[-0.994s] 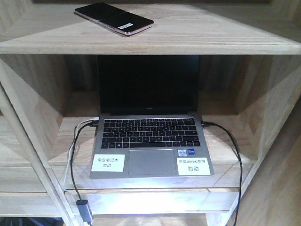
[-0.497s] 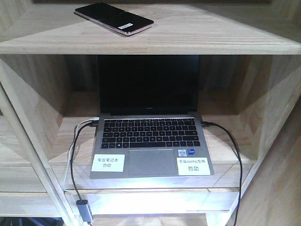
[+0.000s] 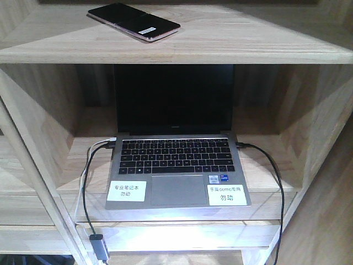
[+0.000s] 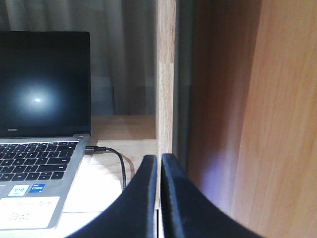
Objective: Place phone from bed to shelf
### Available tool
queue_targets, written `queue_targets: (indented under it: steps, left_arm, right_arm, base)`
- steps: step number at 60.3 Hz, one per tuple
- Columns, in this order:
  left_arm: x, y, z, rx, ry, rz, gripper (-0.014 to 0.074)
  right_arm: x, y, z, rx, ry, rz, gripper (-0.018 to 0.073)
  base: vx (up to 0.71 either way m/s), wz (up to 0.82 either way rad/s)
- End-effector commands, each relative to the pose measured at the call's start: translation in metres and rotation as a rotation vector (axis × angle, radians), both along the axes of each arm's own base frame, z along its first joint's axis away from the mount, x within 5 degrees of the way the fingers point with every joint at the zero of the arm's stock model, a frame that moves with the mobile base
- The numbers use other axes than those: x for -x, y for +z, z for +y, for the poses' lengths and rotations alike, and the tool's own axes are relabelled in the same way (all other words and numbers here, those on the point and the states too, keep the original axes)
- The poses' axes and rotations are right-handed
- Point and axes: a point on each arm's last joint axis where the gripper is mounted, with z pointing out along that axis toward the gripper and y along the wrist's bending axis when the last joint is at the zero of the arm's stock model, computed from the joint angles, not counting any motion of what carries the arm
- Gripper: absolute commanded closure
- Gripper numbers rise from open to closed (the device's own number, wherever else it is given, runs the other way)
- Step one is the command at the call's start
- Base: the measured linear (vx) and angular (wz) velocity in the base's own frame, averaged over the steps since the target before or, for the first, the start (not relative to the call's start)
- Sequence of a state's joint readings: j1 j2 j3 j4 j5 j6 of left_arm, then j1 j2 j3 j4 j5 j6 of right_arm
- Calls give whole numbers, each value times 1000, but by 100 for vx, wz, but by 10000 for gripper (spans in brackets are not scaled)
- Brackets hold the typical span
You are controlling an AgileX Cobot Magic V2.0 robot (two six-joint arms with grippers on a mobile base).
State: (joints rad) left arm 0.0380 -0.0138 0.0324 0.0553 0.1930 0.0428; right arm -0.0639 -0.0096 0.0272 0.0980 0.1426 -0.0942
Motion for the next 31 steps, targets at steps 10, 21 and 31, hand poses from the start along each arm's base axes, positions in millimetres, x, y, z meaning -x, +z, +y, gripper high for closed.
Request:
queue_targets:
  steps: [10, 21, 31]
  left_arm:
    - [1, 16, 0, 4, -4, -108, 596]
    - [1, 16, 0, 4, -4, -108, 596]
    - [1, 16, 0, 4, -4, -108, 596]
  right_arm:
    - [0, 4, -1, 25, -13, -74, 562]
    - [0, 4, -1, 25, -13, -74, 562]
    - [0, 4, -1, 25, -13, -74, 562]
  base:
    - [0, 0]
    - [0, 0]
    - [0, 0]
